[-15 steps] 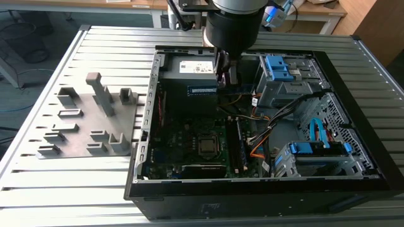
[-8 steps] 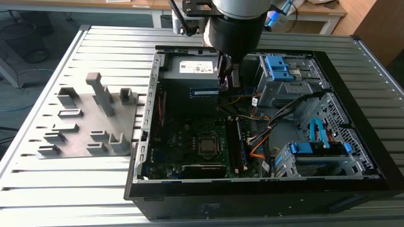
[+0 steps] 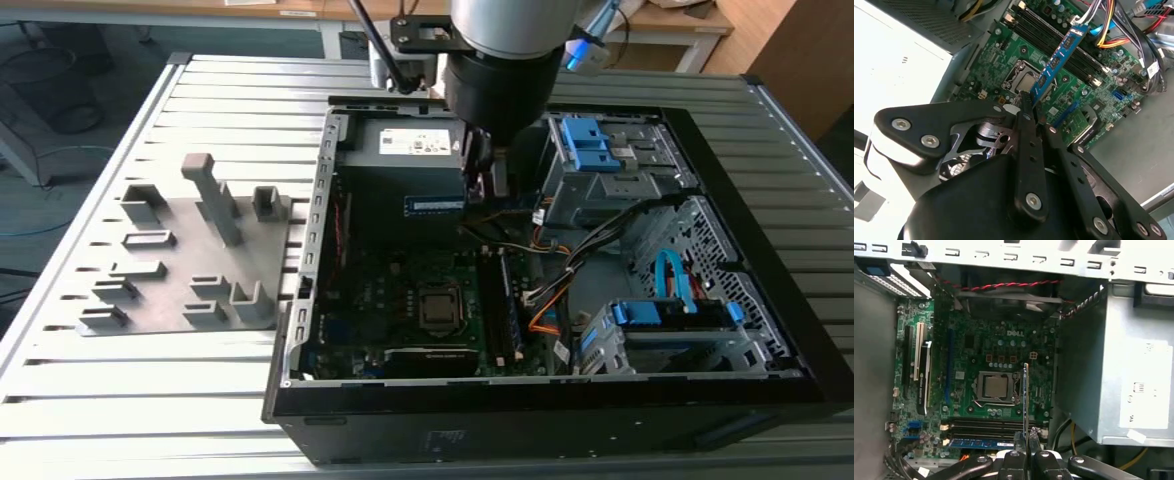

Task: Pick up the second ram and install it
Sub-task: 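Pick up the second ram and move it above second insertion slot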

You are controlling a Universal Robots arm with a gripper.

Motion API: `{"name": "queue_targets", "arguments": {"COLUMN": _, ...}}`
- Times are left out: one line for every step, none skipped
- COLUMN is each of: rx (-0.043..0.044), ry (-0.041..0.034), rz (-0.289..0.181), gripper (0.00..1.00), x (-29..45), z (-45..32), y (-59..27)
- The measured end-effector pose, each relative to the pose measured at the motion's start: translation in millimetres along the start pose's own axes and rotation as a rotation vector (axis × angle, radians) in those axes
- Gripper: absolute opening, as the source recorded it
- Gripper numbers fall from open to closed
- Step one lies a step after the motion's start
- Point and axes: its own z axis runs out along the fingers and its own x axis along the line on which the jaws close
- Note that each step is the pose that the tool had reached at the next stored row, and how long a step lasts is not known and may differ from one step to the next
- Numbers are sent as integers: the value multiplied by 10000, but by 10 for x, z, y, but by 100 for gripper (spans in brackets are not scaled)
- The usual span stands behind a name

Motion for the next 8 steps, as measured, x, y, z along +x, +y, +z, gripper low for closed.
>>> {"name": "queue_targets", "arguments": {"rx": 0, "ry": -1, "rz": 1, "gripper": 14, "x": 22, "z": 9, "y": 1}}
{"name": "queue_targets", "arguments": {"rx": 1, "ry": -3, "rz": 1, "gripper": 14, "x": 46, "z": 20, "y": 2}}
{"name": "queue_targets", "arguments": {"rx": 1, "ry": -3, "rz": 1, "gripper": 14, "x": 65, "z": 30, "y": 3}}
{"name": "queue_targets", "arguments": {"rx": 1, "ry": -2, "rz": 1, "gripper": 14, "x": 85, "z": 39, "y": 4}}
{"name": "queue_targets", "arguments": {"rx": 1, "ry": -2, "rz": 2, "gripper": 14, "x": 99, "z": 50, "y": 4}}
{"name": "queue_targets", "arguments": {"rx": 1, "ry": -1, "rz": 2, "gripper": 14, "x": 110, "z": 60, "y": 5}}
{"name": "queue_targets", "arguments": {"rx": 2, "ry": -4, "rz": 2, "gripper": 14, "x": 117, "z": 71, "y": 5}}
{"name": "queue_targets", "arguments": {"rx": 2, "ry": -5, "rz": 3, "gripper": 14, "x": 120, "z": 84, "y": 6}}
